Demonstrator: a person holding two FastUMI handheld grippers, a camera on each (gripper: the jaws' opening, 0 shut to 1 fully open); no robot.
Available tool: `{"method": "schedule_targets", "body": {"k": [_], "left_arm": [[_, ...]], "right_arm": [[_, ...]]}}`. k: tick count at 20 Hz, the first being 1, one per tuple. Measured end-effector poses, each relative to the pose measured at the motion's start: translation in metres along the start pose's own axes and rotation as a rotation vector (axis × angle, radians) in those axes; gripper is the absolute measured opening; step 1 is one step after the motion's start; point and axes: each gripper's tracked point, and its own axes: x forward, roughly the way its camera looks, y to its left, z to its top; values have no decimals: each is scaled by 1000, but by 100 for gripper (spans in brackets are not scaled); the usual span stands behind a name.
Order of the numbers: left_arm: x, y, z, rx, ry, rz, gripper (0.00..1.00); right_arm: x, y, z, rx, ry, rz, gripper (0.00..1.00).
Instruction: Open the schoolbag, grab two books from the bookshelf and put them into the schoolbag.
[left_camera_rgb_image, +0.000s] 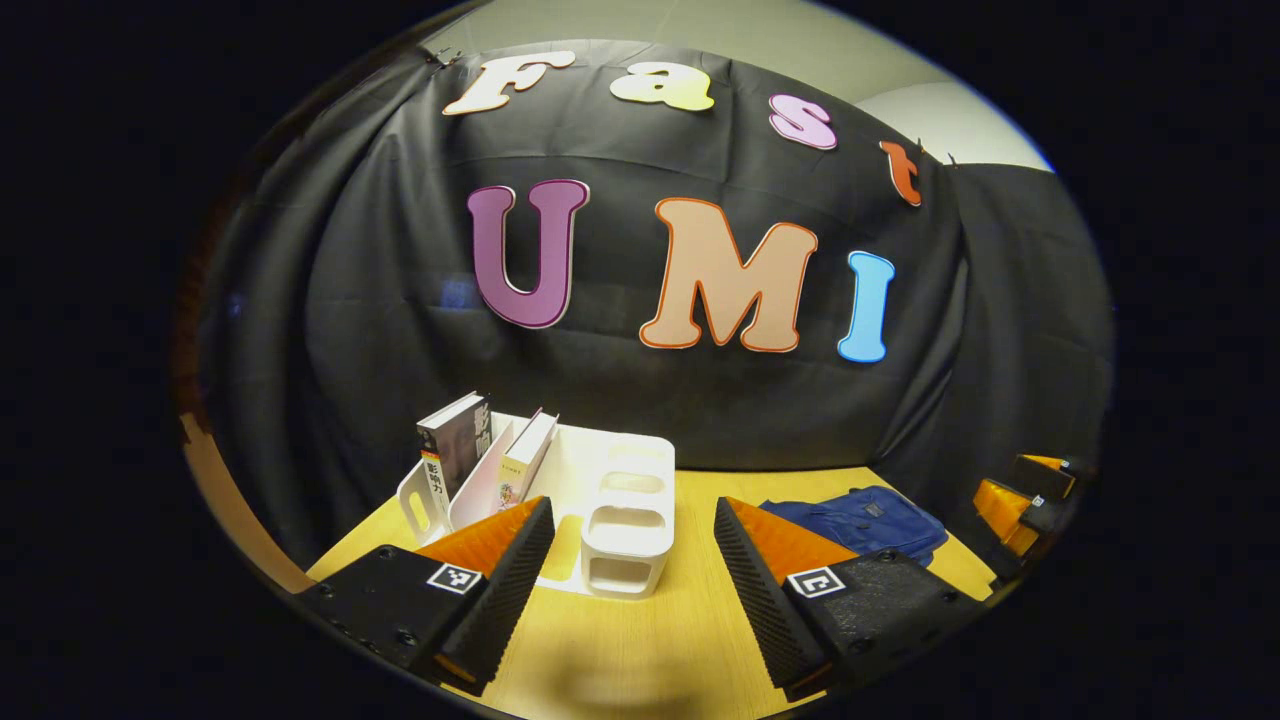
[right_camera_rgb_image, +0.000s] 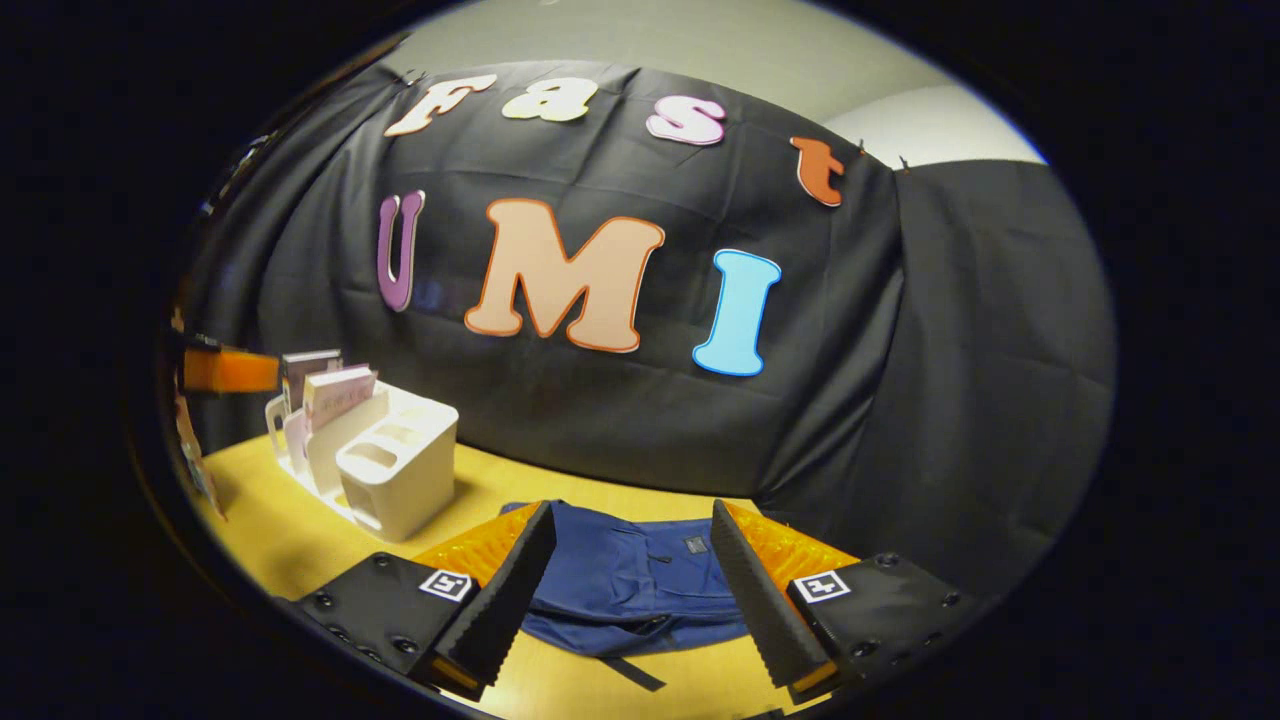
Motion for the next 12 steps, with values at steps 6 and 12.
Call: {"method": "schedule_targets", "body": {"k": [6,12], "left_arm": [[-2,11,-7,9,18,28,95],[-4,26,-9,23,35,66,94]], "right_arm": [[7,12,-40,-174,54,-7,97],[19,21,-86,-398,84,-38,92]]}}
